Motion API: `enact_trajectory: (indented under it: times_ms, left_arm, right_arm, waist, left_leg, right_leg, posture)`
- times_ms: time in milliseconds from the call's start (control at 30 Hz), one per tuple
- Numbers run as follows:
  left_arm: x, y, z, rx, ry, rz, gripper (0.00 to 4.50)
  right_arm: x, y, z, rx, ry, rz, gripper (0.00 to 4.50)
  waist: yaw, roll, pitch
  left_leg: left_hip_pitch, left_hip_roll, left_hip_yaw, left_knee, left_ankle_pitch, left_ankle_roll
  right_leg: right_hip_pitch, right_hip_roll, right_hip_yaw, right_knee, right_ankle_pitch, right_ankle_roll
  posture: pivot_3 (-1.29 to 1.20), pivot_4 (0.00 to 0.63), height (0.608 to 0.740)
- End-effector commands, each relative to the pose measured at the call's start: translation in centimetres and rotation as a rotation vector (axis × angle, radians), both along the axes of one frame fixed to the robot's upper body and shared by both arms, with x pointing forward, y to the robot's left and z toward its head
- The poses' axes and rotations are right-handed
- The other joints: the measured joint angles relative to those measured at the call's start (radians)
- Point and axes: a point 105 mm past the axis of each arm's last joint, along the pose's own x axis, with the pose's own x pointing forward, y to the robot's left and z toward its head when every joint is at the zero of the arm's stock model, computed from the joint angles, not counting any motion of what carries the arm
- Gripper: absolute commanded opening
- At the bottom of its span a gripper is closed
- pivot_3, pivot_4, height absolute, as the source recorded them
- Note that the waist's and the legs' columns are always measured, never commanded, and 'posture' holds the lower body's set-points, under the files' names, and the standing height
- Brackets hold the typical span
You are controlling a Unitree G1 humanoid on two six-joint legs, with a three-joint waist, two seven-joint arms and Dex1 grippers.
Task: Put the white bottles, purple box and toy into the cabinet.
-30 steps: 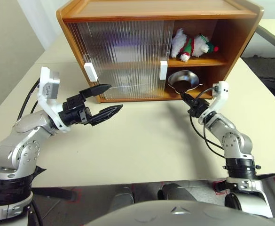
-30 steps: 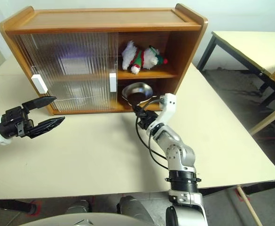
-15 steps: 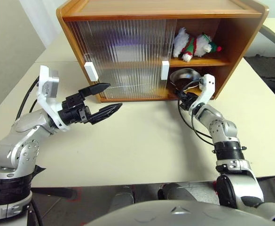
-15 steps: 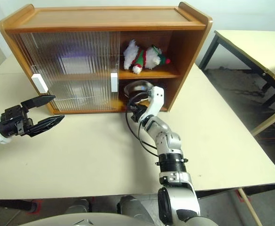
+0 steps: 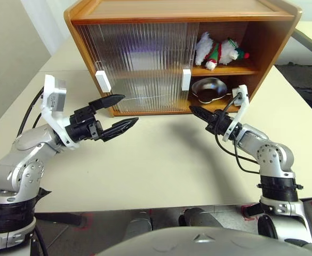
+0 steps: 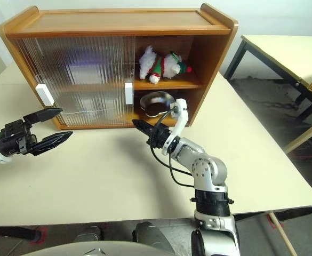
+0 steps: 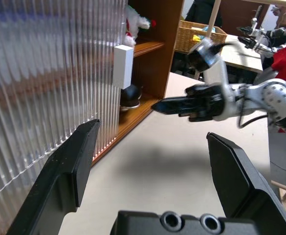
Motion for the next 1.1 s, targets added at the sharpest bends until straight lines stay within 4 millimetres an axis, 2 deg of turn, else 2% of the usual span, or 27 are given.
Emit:
enact_trajectory:
  times_ms: [33, 167, 367, 433, 533, 800, 1100]
  left_arm:
    - [-0.1, 0.1, 0.1, 0.015, 0.004, -0.005, 4.50]
    - [-0.5, 0.5, -0.2, 0.020, 0.016, 0.010, 4.50]
    - [-0.7, 0.6, -0.2, 0.024, 0.017, 0.028, 4.50]
    - [-0.7, 0.6, -0.1, 0.024, 0.016, 0.031, 4.50]
    - [-0.8, 0.4, -0.1, 0.024, 0.015, 0.032, 4.50]
    - [-0.9, 0.0, -0.2, 0.017, 0.028, 0.031, 4.50]
    - [-0.6, -0.1, 0.1, 0.019, 0.024, 0.018, 4.50]
  right_arm:
    - [-0.3, 1.5, 2.0, 0.088, -0.004, 0.017, 0.01]
    - [1.1, 3.4, 3.8, 0.194, 0.011, -0.035, 0.01]
    - [2.9, 5.4, 4.3, 0.220, 0.034, -0.078, 0.01]
    - [3.5, 6.1, 4.4, 0.220, 0.038, -0.085, 0.01]
    - [3.9, 6.4, 4.1, 0.202, 0.039, -0.097, 0.01]
    - [5.3, 4.5, 3.6, 0.191, 0.023, -0.243, 0.01]
    - [6.5, 1.0, 3.5, 0.135, -0.038, -0.396, 0.01]
  waist:
    - [0.000, -0.002, 0.001]
    - [0.000, -0.002, 0.004]
    - [0.011, -0.002, 0.004]
    - [0.012, -0.002, 0.004]
    - [0.013, -0.002, 0.004]
    - [0.015, -0.002, 0.005]
    - [0.019, -0.002, 0.006]
  left_leg:
    - [0.001, 0.001, -0.001, 0.000, 0.000, 0.000]
    - [0.003, 0.003, -0.005, -0.002, 0.000, 0.000]
    - [-0.001, 0.011, -0.007, -0.004, 0.000, -0.001]
    - [-0.003, 0.012, -0.006, -0.004, -0.001, -0.002]
    - [-0.007, 0.014, -0.005, -0.004, -0.002, -0.004]
    - [-0.007, 0.018, -0.003, -0.005, -0.004, -0.003]
    - [-0.007, 0.018, -0.004, -0.004, -0.004, -0.003]
  right_leg:
    - [0.000, 0.002, 0.001, 0.000, 0.001, -0.001]
    - [-0.001, 0.006, 0.000, 0.000, 0.001, -0.016]
    - [-0.007, 0.007, -0.003, 0.001, 0.000, -0.022]
    - [-0.010, 0.007, -0.003, 0.001, 0.009, -0.025]
    - [-0.013, 0.007, -0.003, 0.001, 0.010, -0.024]
    - [-0.014, 0.007, -0.004, 0.001, 0.010, -0.024]
    - [-0.014, 0.007, -0.004, 0.001, 0.012, -0.026]
  posture:
    - [-0.14, 0.069, 0.740]
    - [-0.13, 0.075, 0.740]
    - [-0.10, 0.077, 0.740]
    - [-0.10, 0.077, 0.740]
    - [-0.09, 0.079, 0.740]
    - [-0.11, 0.083, 0.740]
    - [-0.12, 0.086, 0.740]
